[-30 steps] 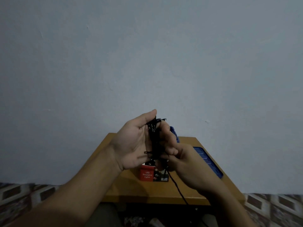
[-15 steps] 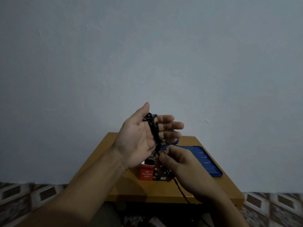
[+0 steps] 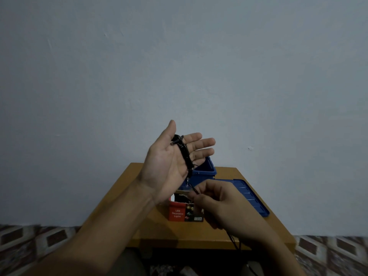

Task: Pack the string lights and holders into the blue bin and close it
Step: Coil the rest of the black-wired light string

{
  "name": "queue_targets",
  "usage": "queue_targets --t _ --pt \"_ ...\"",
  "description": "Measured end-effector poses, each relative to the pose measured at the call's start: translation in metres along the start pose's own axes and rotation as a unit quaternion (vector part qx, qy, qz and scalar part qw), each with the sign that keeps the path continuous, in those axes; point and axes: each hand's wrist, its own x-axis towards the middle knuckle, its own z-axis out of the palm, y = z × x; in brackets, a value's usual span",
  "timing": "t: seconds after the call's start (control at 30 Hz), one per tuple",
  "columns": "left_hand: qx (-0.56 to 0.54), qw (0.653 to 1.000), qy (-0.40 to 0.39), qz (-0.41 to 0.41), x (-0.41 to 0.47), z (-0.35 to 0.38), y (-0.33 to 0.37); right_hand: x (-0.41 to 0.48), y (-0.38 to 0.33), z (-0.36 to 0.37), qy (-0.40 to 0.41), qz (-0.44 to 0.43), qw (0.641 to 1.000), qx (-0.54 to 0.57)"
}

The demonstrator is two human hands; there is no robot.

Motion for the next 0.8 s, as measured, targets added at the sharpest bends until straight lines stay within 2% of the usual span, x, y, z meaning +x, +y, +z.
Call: queue_targets --t 0.4,0.57,0.7,0.8 --pt "0.051 0.998 0.029 0.016 -0.001 -0.003 0.005 -0.004 -0.001 -0.008 0.014 0.021 0.999 -0.042" --pt "0.126 0.99 0.027 -0.054 -0.004 -0.005 0.005 -0.006 -0.01 -0.015 0.048 -0.011 0.999 -0.012" --pt "0.203 0.97 0.001 -0.132 -0.005 -0.009 0.003 -0.003 -0.016 -0.019 0.098 -0.051 0.994 -0.02" --pt "0.248 0.956 -0.004 -0.158 -0.004 -0.008 0.0 -0.002 -0.019 -0.021 0.111 -0.085 0.99 -0.012"
